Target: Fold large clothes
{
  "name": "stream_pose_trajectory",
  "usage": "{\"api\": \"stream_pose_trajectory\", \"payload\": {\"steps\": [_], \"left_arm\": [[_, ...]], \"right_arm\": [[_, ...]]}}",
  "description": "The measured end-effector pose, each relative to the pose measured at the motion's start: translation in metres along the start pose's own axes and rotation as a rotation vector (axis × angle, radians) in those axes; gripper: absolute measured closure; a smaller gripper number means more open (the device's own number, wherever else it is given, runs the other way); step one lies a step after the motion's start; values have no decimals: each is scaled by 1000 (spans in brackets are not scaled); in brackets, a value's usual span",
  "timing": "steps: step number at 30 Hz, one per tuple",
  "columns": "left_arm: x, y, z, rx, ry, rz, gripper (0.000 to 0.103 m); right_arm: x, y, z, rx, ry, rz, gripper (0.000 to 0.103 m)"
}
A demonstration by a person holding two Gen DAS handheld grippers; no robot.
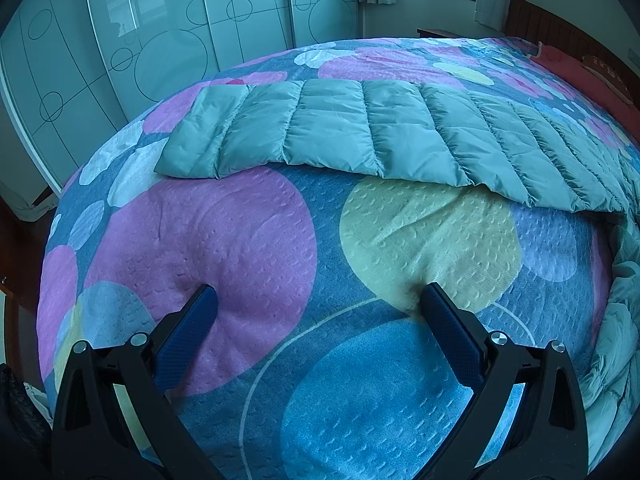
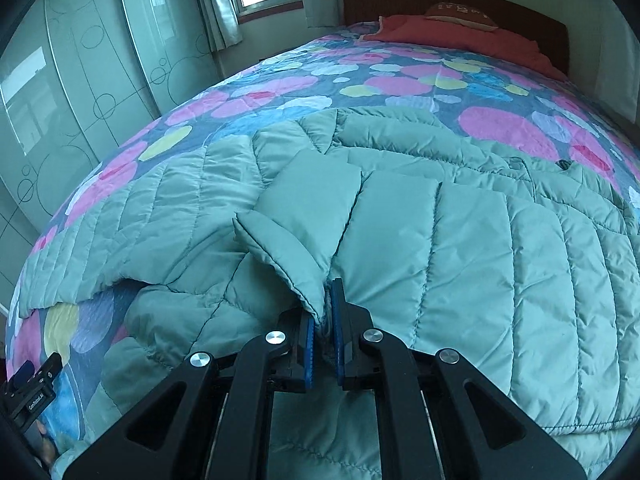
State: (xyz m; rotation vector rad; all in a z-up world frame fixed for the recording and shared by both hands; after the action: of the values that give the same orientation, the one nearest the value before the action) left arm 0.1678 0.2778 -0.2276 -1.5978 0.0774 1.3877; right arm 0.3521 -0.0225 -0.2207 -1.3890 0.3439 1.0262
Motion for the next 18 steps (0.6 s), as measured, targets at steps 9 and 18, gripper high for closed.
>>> {"api": "stream_pose_trajectory", "payload": {"steps": [9, 18], "left_arm": [[0, 0, 0, 0, 0, -1, 2], [-1, -1, 0, 1, -3, -2, 2]], "right_arm": [[-60, 6, -13, 58, -56, -48, 60], [-143, 34, -193, 302, 229, -145, 66]]}}
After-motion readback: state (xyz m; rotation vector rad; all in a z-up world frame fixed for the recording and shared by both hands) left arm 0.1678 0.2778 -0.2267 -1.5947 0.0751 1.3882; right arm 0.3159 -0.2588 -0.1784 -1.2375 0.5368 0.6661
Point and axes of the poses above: each gripper's, at about its wrist camera, not at the fingertips, and x roughly the way its jaws point, z to its left, y to its underside, the point moved 9 cm from there along x, roughly the way its jaws point, and after that the axes turned 5 degrees about -y, right-handed, at the moved point
